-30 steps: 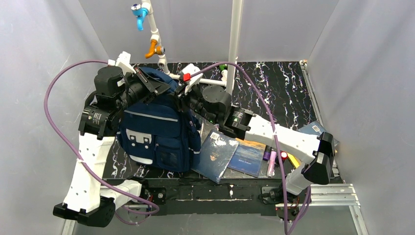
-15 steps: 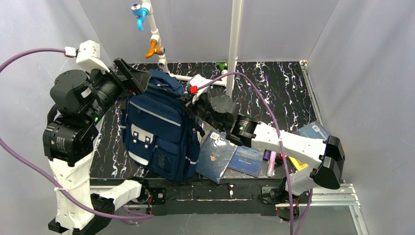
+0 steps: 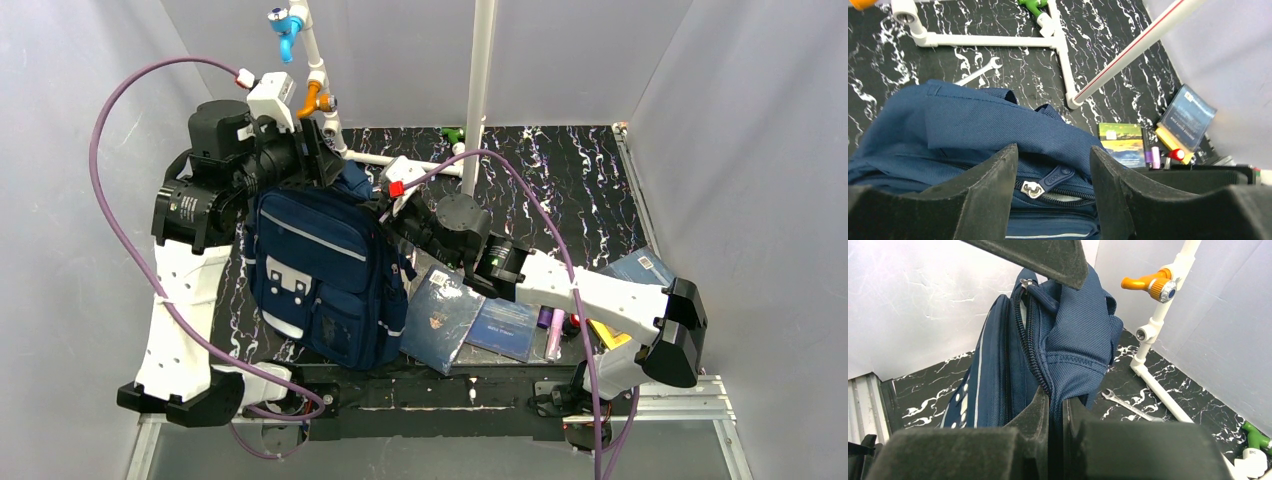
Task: Pack the student bag
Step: Unzip the student bag at the center of the board.
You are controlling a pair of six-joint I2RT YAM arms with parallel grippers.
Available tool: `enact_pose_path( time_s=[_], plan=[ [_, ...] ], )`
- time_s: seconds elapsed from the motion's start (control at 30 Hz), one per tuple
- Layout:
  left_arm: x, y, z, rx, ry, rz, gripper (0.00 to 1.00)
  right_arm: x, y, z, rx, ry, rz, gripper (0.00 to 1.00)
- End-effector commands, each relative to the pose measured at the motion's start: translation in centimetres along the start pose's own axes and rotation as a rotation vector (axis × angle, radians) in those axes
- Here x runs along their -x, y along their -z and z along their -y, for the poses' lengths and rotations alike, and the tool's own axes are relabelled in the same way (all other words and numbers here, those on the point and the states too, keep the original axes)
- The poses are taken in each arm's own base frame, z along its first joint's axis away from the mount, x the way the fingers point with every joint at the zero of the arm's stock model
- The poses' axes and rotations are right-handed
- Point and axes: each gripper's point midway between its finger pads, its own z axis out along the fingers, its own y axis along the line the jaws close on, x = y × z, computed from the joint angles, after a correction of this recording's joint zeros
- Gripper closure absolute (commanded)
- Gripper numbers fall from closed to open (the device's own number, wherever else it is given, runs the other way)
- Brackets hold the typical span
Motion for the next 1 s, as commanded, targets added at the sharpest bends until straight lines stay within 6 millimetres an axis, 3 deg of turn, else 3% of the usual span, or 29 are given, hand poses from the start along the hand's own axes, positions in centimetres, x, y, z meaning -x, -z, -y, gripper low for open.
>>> enact_pose_path(
  time_s=[0.0, 0.17, 0.4, 0.6, 0.77, 0.9, 0.97],
  plan=[
    [-0.2, 1.6, 1.5, -0.112, -0.188, -0.011, 0.48, 6.6, 1.3, -1.2, 0.086, -0.006, 0.187, 0.99],
    [-1.6, 2.1, 2.2, -0.166, -0.207, -0.057, 0.46, 6.4, 1.3, -1.1, 0.077, -0.008, 0.180, 0.99],
    [-3.8, 2.5, 1.4, -0.149, -0.205, -0.138, 0.43, 6.6, 1.4, -1.0, 0.078, 0.000, 0.181, 0.99],
    [-3.2, 1.7, 1.2, -0.133, -0.197, -0.158, 0.63, 6.8, 1.4, -1.2, 0.090, 0.002, 0.188, 0.99],
    [-4.0, 2.3, 0.2, -0.082, -0.209, -0.166, 0.46, 6.9, 1.4, -1.0, 0.083, 0.008, 0.189, 0.99],
    [-5.0, 2.3, 0.0, -0.080, -0.202, -0.191, 0.47, 7.0, 1.5, -1.0, 0.084, 0.011, 0.192, 0.99],
    [-5.2, 2.0, -0.2, -0.079, -0.204, -0.195, 0.54, 7.2, 1.5, -1.0, 0.086, 0.008, 0.196, 0.99]
  ],
)
